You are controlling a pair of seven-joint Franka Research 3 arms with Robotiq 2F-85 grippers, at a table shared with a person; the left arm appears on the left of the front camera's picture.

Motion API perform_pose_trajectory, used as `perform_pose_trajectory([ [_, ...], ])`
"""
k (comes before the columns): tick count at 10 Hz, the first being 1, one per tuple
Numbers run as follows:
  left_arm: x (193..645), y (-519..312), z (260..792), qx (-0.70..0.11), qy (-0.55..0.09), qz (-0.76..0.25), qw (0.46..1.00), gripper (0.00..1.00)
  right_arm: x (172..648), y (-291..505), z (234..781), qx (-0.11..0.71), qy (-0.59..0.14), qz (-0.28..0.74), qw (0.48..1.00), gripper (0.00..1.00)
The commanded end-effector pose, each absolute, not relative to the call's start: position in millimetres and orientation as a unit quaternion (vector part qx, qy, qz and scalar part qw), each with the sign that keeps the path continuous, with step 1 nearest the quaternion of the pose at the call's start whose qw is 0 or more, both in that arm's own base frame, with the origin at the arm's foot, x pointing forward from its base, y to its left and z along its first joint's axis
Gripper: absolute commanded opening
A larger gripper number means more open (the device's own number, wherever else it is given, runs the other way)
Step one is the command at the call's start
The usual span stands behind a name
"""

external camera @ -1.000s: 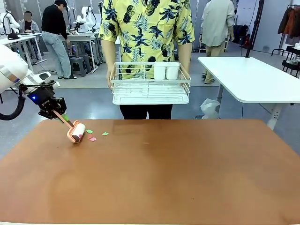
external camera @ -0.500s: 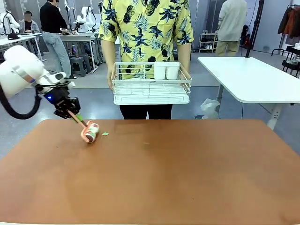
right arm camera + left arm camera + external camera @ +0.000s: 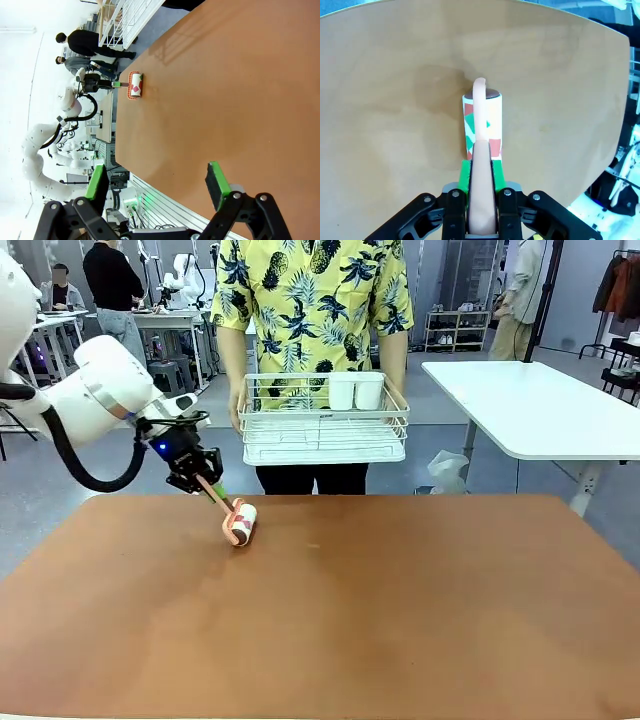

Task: Clean the table.
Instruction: Clean the table with the Lint Roller when the human lifts the Dish drying rack.

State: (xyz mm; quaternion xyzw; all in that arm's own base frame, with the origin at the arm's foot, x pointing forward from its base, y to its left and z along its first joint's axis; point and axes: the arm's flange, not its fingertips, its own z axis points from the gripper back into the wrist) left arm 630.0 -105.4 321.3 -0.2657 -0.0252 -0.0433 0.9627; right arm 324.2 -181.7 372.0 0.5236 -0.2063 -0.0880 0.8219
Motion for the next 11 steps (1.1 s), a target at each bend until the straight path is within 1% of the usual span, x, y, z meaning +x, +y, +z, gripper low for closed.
perform_pose_trajectory([
  [1, 626.1, -117.4, 294.3, -0.240, 0.013, -0.040, 0.970, 0.21, 322.7, -181.4, 374.8, 0.528, -0.209, -0.089, 0.818, 1.00],
  [3, 619.9, -122.2, 341.1, -0.230, -0.001, -0.037, 0.972, 0.21, 322.7, -181.4, 374.8, 0.528, -0.209, -0.089, 0.818, 1.00],
  [4, 610.5, -125.8, 382.3, -0.189, 0.000, -0.050, 0.981, 0.21, 322.7, -181.4, 374.8, 0.528, -0.209, -0.089, 0.818, 1.00],
  [6, 578.0, -113.6, 494.2, -0.176, -0.065, -0.069, 0.980, 0.21, 322.7, -181.4, 374.8, 0.528, -0.209, -0.089, 0.818, 1.00],
  [7, 553.7, -96.1, 541.2, -0.147, -0.107, -0.067, 0.981, 0.21, 322.7, -181.4, 374.8, 0.528, -0.209, -0.089, 0.818, 1.00],
  [8, 534.6, -75.0, 566.8, -0.123, -0.128, -0.079, 0.981, 0.21, 322.7, -181.4, 374.8, 0.528, -0.209, -0.089, 0.818, 1.00],
  [9, 520.0, -47.8, 581.6, -0.073, -0.150, -0.072, 0.983, 0.21, 322.7, -181.4, 374.8, 0.528, -0.209, -0.089, 0.818, 1.00],
  [10, 506.3, -13.1, 591.7, -0.014, -0.167, -0.098, 0.981, 0.21, 322.7, -181.4, 374.8, 0.528, -0.209, -0.089, 0.818, 1.00],
  [11, 491.0, 26.1, 598.0, -0.006, -0.186, -0.085, 0.979, 0.21, 322.7, -181.4, 374.8, 0.528, -0.209, -0.089, 0.818, 1.00],
])
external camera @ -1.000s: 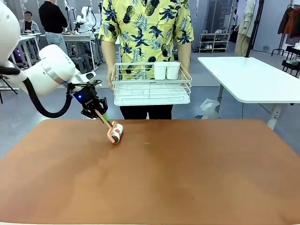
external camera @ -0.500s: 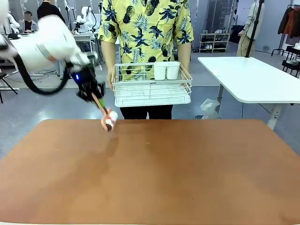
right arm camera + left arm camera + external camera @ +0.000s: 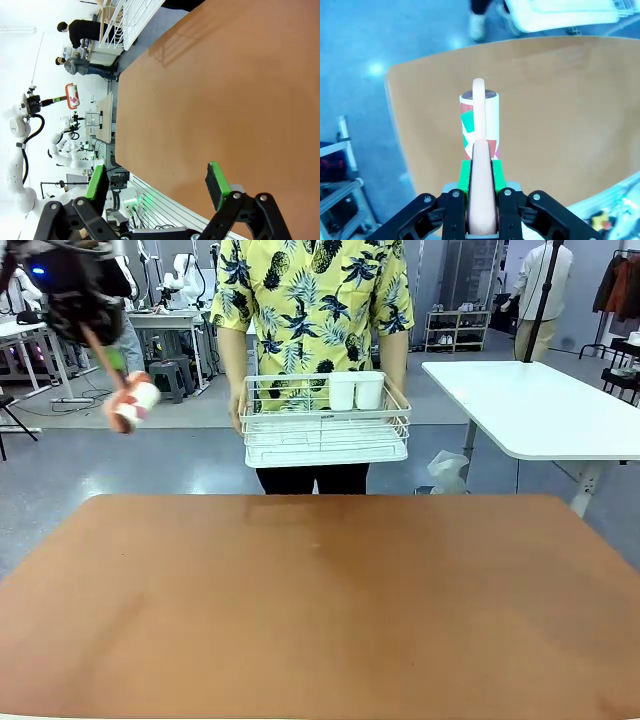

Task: Clean the table.
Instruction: Clean the table with the Lint Roller when the human lifts the Dish drying rack.

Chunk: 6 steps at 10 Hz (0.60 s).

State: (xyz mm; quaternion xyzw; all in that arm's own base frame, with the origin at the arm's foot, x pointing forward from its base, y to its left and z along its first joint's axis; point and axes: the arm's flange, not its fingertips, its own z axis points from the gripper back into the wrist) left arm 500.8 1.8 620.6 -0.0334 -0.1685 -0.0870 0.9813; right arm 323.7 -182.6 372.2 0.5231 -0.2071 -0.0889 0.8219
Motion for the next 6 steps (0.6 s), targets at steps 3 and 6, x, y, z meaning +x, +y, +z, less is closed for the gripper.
perform_pose_trajectory([
  [3, 480.5, 79.7, 562.0, -0.040, -0.176, -0.063, 0.982, 0.21, 322.7, -181.4, 374.8, 0.528, -0.209, -0.089, 0.818, 1.00],
  [6, 479.7, 87.4, 574.9, -0.023, -0.166, -0.055, 0.984, 0.21, 322.7, -181.4, 374.8, 0.528, -0.209, -0.089, 0.818, 1.00],
])
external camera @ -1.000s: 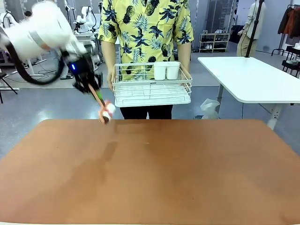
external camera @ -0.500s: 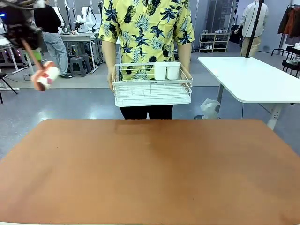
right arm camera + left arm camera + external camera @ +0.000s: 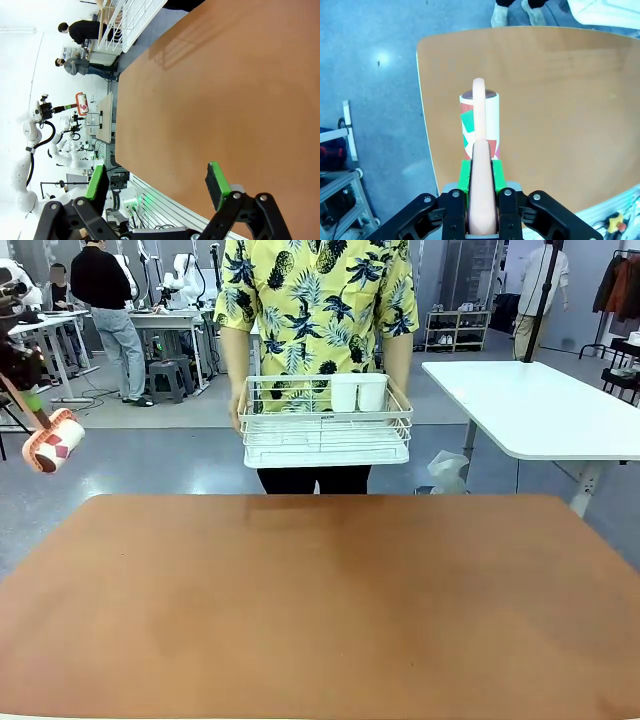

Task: Clean the table.
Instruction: Clean the table with the Lint Roller when the human lifts the Dish drying rack, then place the Lint Roller down when the Dish drying rack is positioned in the middle of the table.

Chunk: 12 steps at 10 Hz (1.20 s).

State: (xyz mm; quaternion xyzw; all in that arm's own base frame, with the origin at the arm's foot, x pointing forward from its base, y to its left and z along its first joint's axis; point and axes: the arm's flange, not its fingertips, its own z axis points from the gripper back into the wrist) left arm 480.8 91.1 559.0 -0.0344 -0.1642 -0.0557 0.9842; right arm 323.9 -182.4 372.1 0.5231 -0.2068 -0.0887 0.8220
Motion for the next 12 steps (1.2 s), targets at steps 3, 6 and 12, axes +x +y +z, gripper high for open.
perform_pose_trajectory([
  [3, 479.7, 87.4, 574.9, -0.023, -0.166, -0.055, 0.984, 0.21, 322.7, -181.4, 374.8, 0.528, -0.209, -0.089, 0.818, 1.00],
  [6, 479.7, 87.4, 574.9, -0.023, -0.166, -0.055, 0.984, 0.21, 322.7, -181.4, 374.8, 0.528, -0.209, -0.089, 0.818, 1.00],
  [12, 479.7, 87.4, 574.9, -0.023, -0.166, -0.055, 0.984, 0.21, 322.7, -181.4, 374.8, 0.528, -0.209, -0.089, 0.818, 1.00],
])
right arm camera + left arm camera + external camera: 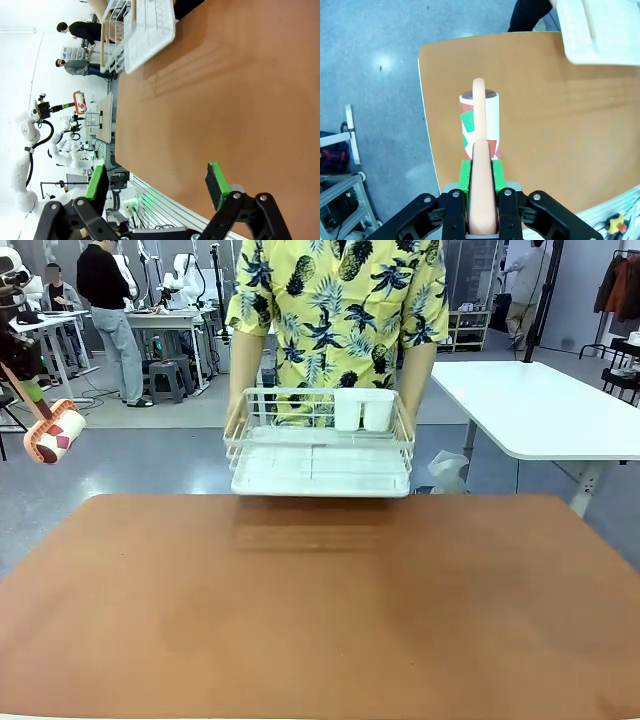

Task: Clean the table.
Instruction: Place the Lint Roller down when the Dish drying rack is positioned in the middle of the table.

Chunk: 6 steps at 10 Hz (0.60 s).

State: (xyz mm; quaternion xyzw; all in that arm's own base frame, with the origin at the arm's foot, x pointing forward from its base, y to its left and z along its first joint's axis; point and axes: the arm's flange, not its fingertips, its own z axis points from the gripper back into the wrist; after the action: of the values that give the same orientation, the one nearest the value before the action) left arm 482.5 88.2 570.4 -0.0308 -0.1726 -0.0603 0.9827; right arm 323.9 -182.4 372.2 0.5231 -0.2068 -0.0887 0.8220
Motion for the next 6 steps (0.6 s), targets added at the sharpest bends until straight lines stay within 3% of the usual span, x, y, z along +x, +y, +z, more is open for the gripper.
perform_pose_trajectory([
  [1, 479.7, 87.4, 574.9, -0.023, -0.166, -0.055, 0.984, 0.21, 322.7, -181.4, 374.8, 0.528, -0.209, -0.089, 0.818, 1.00],
  [6, 479.7, 87.4, 574.9, -0.023, -0.166, -0.055, 0.984, 0.21, 322.7, -181.4, 374.8, 0.528, -0.209, -0.089, 0.818, 1.00],
])
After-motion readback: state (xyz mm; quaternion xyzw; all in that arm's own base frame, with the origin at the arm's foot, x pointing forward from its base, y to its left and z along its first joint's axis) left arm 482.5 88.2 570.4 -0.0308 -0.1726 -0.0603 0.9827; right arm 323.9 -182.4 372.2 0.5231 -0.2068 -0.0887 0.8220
